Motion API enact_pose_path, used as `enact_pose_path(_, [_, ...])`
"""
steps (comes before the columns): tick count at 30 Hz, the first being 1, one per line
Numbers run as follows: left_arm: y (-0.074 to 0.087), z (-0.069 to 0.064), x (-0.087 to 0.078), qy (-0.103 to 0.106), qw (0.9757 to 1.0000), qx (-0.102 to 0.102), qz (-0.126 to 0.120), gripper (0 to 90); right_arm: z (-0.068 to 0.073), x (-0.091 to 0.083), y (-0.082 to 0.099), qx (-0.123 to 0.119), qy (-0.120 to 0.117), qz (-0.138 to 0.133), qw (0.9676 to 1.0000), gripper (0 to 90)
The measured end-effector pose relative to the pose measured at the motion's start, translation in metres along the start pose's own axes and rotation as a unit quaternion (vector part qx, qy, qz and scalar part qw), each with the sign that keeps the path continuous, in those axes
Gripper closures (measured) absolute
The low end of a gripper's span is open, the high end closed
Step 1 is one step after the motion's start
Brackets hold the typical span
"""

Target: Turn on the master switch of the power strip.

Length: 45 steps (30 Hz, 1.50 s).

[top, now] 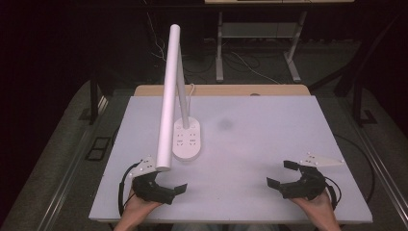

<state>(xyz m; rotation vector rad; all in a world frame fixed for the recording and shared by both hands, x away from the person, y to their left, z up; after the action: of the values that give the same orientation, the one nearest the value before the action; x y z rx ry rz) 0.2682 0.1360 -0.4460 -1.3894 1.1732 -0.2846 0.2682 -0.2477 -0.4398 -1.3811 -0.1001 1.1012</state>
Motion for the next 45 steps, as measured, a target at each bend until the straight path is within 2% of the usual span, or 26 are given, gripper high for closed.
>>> enact_pose_path(12, [-0.001,0.001,-0.001,0.001,1.0,-0.001,-0.002,0.0,0.001,0.002,0.002,-0.01,0.003,0.009,0.9999,0.3])
enact_pose_path(22, [-0.002,0.002,-0.003,0.001,1.0,0.001,0.009,0.0,0.003,0.002,0.003,-0.017,0.003,0.014,0.9997,0.3])
enact_pose_path(30, [-0.006,0.003,-0.005,0.006,0.9999,0.0,0.012,0.0,0.001,0.001,0.003,-0.014,0.006,0.015,0.9998,0.3])
enact_pose_path(45, [-0.019,0.004,-0.007,0.013,0.9992,0.004,0.038,0.0,0.0,-0.001,0.004,-0.013,0.009,0.014,0.9998,0.3])
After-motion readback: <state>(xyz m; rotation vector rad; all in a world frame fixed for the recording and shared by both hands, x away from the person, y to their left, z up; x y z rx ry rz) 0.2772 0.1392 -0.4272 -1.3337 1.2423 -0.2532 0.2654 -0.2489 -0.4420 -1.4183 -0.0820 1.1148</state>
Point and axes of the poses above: each handheld gripper's, and its own axes: x roughly forward along the jaws, y roughly out of its underside, z roughly to its left, the point moved 5 cm from there along x, roughly forward along the jaws, and after that the axes turned 1 degree about z, right-handed, at the moved point
